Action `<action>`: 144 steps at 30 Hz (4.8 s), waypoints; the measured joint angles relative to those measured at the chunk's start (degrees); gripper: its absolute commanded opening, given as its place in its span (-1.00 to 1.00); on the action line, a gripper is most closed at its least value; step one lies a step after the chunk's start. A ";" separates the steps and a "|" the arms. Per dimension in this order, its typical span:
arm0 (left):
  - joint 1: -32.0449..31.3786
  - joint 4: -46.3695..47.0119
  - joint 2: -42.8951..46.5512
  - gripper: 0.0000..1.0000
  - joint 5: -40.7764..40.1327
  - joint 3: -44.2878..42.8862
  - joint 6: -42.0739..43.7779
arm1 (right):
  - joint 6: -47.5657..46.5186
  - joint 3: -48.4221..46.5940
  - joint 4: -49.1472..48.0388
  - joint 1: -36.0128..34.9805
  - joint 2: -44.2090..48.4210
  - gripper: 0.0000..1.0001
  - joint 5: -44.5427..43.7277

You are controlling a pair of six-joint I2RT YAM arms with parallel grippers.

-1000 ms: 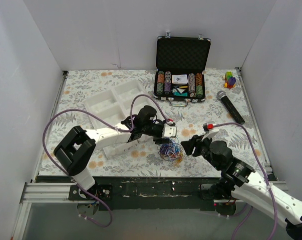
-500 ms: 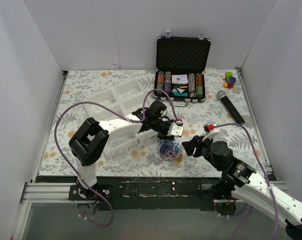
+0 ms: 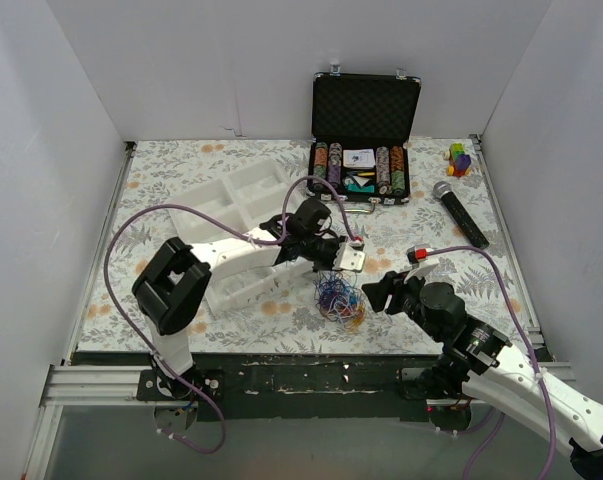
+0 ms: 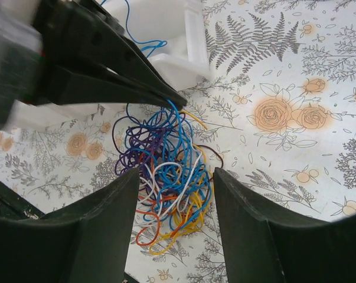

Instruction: Untangle the cables

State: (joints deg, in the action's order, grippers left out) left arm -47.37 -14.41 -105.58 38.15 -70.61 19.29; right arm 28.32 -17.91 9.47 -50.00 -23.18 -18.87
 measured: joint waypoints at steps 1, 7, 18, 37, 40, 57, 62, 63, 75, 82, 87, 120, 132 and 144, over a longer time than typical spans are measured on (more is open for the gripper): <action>0.00 0.07 1.38 -1.00 -0.13 0.17 -0.76 | 0.04 0.00 -0.04 0.00 0.00 0.29 0.17; -0.92 1.07 13.44 -1.00 -1.16 0.55 -7.50 | -0.17 -0.13 -0.37 0.02 -0.48 0.46 1.33; -4.02 1.70 29.51 -1.00 -6.16 -0.20 -19.93 | -4.61 -7.82 -3.04 0.07 -6.80 0.59 7.02; -8.52 0.74 34.01 -1.00 -14.03 -15.34 -26.18 | -7.23 -8.83 -14.78 0.07 -23.91 0.59 13.09; -8.63 0.50 33.97 -1.00 -15.04 -18.03 -26.36 | -6.64 -7.52 -16.26 0.07 -24.46 0.57 13.03; -8.74 9.92 31.58 -1.00 -22.49 -29.86 -19.45 | -1.22 2.84 -18.05 0.07 -25.20 0.55 10.29; -8.74 20.48 31.54 -1.00 -26.10 -29.83 -12.79 | -0.15 3.74 -18.62 0.07 -26.23 0.54 9.27; -8.74 22.75 31.54 -1.00 -26.53 -29.83 -11.19 | 0.07 4.07 -18.60 0.07 -26.43 0.54 9.05; -8.74 33.97 30.32 -1.00 -26.03 -32.81 -1.05 | 2.58 5.73 -18.58 0.07 -30.08 0.34 7.72; -8.90 37.68 26.97 -1.00 -24.90 -39.41 2.01 | 4.09 5.84 -19.04 0.07 -30.97 0.22 7.02; -8.90 40.30 25.88 -1.00 -23.47 -41.97 4.31 | 4.92 5.86 -19.04 0.07 -31.21 0.12 6.40; -9.18 47.36 29.70 -1.00 -28.20 -24.39 13.29 | -3.78 -12.59 -6.16 0.07 -17.14 0.40 3.23; -8.98 47.58 31.23 -1.00 -39.43 -12.74 15.50 | -5.16 -10.10 -4.63 0.07 -12.61 0.39 7.43; -0.42 49.20 30.18 -1.00 -45.55 -11.82 12.04 | -4.22 -6.45 -2.82 0.07 -10.19 0.38 6.54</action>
State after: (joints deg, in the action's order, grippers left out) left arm -47.79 34.79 -75.40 -7.40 -82.43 31.33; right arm 24.10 -24.36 6.66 -49.93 -33.36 -12.34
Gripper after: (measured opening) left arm 0.014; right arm 0.694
